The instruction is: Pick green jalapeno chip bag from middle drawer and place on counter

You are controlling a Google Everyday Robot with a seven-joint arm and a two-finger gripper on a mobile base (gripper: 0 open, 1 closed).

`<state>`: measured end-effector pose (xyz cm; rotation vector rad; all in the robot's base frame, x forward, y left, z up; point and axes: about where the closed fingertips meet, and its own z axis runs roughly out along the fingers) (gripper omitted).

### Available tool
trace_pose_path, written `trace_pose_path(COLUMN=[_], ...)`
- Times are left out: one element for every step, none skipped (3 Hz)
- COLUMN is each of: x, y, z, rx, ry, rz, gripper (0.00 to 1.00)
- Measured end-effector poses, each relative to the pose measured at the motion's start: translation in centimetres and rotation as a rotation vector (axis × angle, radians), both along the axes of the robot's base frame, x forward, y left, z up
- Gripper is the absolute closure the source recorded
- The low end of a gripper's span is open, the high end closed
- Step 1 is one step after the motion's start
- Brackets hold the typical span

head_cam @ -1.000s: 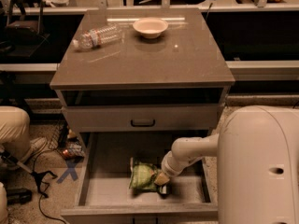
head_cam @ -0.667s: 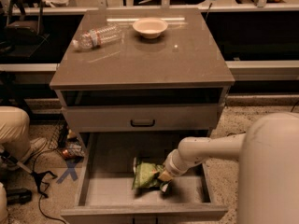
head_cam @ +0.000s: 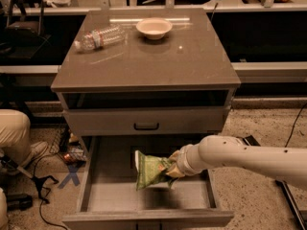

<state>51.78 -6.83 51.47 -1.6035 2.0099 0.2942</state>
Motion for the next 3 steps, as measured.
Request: trace_pose_path(x=[-0.4,-0.4,0.4], y=[-0.6,-0.6,-2.1], z=[5.4,5.4,8.7], rx=[-0.019,-0.019,0.014], ry=[-0.097,-0.096,-0.14], rz=[0.027,0.027,-0.002], gripper=[1.0,1.0,1.0])
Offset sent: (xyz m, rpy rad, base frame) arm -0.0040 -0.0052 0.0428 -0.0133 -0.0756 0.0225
